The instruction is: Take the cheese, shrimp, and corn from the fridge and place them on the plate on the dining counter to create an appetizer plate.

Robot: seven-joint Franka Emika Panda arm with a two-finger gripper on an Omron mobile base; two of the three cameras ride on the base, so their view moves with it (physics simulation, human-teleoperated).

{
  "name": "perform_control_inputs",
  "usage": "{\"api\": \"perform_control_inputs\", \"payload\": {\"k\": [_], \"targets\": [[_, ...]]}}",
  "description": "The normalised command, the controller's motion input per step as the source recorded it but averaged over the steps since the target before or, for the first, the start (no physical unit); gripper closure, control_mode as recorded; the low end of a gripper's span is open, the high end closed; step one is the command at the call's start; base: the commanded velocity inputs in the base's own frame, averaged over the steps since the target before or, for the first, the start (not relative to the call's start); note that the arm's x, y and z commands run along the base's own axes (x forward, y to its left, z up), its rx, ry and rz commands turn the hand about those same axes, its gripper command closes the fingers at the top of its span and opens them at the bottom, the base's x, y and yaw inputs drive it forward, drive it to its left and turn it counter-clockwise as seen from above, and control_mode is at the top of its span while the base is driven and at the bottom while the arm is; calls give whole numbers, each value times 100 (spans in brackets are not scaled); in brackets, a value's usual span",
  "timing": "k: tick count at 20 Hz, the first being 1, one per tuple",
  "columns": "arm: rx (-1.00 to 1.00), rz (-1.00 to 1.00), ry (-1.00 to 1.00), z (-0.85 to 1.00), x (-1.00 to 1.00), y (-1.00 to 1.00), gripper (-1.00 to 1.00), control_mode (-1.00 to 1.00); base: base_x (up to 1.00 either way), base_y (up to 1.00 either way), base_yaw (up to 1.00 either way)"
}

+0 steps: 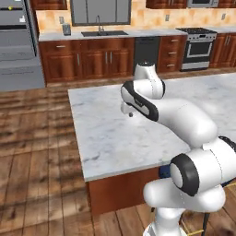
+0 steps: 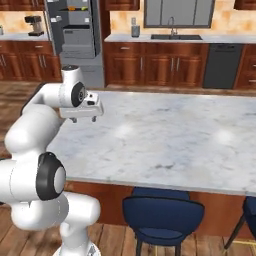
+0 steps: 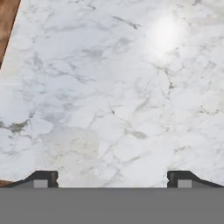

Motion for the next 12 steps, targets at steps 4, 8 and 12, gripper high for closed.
{"api": "perform_control_inputs", "payload": {"k": [4,8,12], "targets": [[0,0,0,0,0,0,-100,100,-2,100,-3],[0,0,0,0,0,0,-100,100,-19,100,0],[0,0,0,0,0,0,-100,100,-19,100,0]]}}
